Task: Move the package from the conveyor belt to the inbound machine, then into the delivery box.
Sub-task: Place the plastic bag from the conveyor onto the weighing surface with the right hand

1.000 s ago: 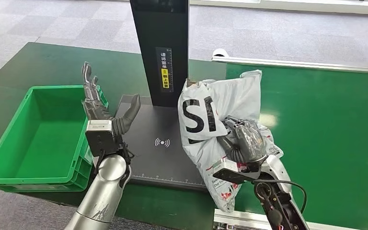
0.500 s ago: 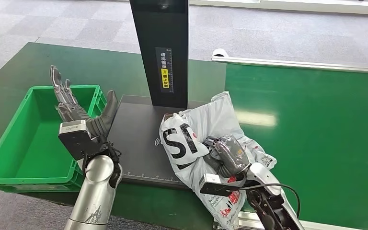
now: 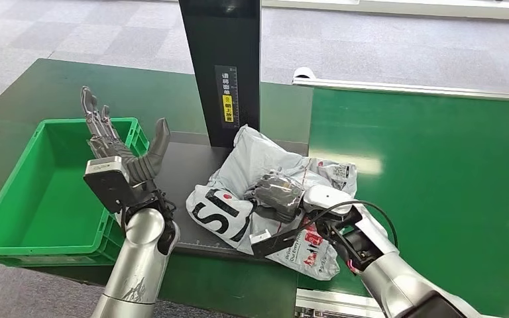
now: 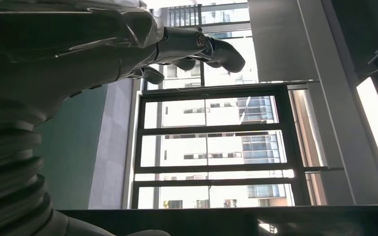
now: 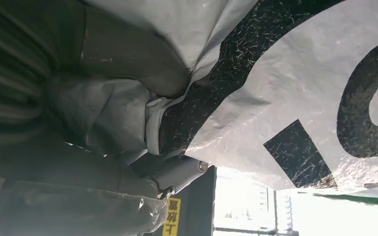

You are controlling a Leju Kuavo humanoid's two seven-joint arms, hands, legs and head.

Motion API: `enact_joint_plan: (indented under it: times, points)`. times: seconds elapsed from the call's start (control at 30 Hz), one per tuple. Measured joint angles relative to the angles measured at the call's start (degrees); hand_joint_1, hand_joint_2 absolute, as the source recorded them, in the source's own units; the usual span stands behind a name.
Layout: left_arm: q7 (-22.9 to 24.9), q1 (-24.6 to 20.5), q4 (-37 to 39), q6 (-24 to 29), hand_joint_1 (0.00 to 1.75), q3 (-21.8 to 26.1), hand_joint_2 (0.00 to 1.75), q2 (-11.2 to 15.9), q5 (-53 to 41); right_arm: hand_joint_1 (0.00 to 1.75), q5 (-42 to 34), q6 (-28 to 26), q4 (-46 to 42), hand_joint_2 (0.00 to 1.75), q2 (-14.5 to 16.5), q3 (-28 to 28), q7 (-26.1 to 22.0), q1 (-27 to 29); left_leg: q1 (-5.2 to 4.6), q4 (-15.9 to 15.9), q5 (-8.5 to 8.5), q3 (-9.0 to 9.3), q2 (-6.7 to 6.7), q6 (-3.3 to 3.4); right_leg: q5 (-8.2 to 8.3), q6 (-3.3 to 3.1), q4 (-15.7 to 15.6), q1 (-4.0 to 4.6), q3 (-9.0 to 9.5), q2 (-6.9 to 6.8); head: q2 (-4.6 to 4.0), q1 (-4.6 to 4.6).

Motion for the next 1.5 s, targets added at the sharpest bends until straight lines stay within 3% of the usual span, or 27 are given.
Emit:
enact_joint_plan:
  times: [0.37, 0.57, 0.7, 0.73, 0.83, 0.87, 0.9, 1.33, 1.5]
  points:
    - [0.00, -0.49, 0.90, 0.00, 0.00, -1.06, 1.75, 0.07, 2.63, 1.75, -2.91, -0.97, 3.72, 1.75, 2.81, 14.26, -1.24, -6.17, 0.00, 0.00, -0.01, 0.01, 0.00, 0.00, 0.00, 0.00, -0.01, 0.00, -0.01, 0.00, -0.01, -0.01]
    - [0.01, -0.72, 1.27, 0.00, 0.00, -1.38, 1.75, 0.11, 2.67, 1.75, -4.08, -0.87, 4.03, 1.75, 3.14, 17.73, -1.24, -7.30, 0.00, 0.01, -0.01, 0.01, 0.00, 0.00, 0.00, 0.00, -0.01, 0.00, 0.00, 0.00, 0.00, 0.01]
    - [0.02, -1.07, 1.63, -0.08, 0.00, -1.78, 1.75, 0.20, 4.82, 1.75, -8.82, -2.72, 4.55, 1.75, 3.38, 20.83, -1.24, -7.83, 0.00, 0.01, -0.01, 0.01, 0.00, 0.00, 0.00, 0.00, -0.01, 0.00, -0.01, 0.00, -0.01, 0.00]
    - [0.01, -1.24, 1.85, -0.14, 0.00, -2.05, 1.75, 0.28, 5.91, 1.60, -10.72, -3.73, 4.82, 1.75, 3.51, 21.84, -1.23, -7.90, 0.00, 0.01, -0.01, 0.01, 0.00, 0.00, 0.00, 0.00, -0.01, 0.00, -0.01, 0.00, 0.00, 0.00]
    - [0.00, -1.67, 2.45, -0.20, 0.00, -2.97, 1.75, 0.57, 7.65, 0.36, -15.90, -7.95, 6.03, 1.75, 3.95, 25.19, -1.24, -7.95, 0.00, 0.00, -0.01, 0.01, -0.01, 0.00, 0.00, 0.00, -0.01, 0.00, -0.01, 0.00, -0.01, -0.01]
    - [0.01, -1.77, 2.58, -0.19, 0.00, -3.23, 1.75, 0.65, 7.83, 0.07, -16.89, -9.46, 6.73, 1.75, 4.20, 26.29, -1.25, -7.94, 0.00, 0.00, -0.01, 0.01, 0.00, 0.00, 0.00, 0.00, -0.01, 0.00, -0.01, 0.00, -0.01, -0.01]
    - [0.01, -1.87, 2.72, -0.17, 0.00, -3.45, 1.75, 0.72, 7.93, 0.00, -17.54, -10.66, 7.58, 1.75, 4.53, 27.23, -1.25, -7.92, 0.00, 0.00, -0.01, 0.02, 0.01, 0.00, 0.00, 0.00, -0.01, 0.00, -0.01, 0.00, -0.01, 0.00]
    - [0.01, -2.49, 3.70, -0.13, 0.00, -3.84, 1.75, 1.03, 7.79, 0.00, -21.71, -11.67, 13.82, 1.75, 7.96, 30.11, 0.78, -7.96, 0.00, 0.00, -0.01, 0.02, 0.00, 0.00, 0.00, 0.00, -0.01, 0.00, 0.00, 0.00, -0.01, 0.00]
    - [0.01, -2.44, 3.70, -0.56, 0.00, -3.74, 1.75, 1.21, 7.67, 0.00, -25.69, -19.29, 14.03, 1.75, 8.16, 27.45, 1.77, -7.19, 0.00, 0.00, -0.01, 0.02, 0.00, 0.00, 0.00, 0.00, -0.01, 0.00, 0.00, 0.00, -0.01, 0.01]
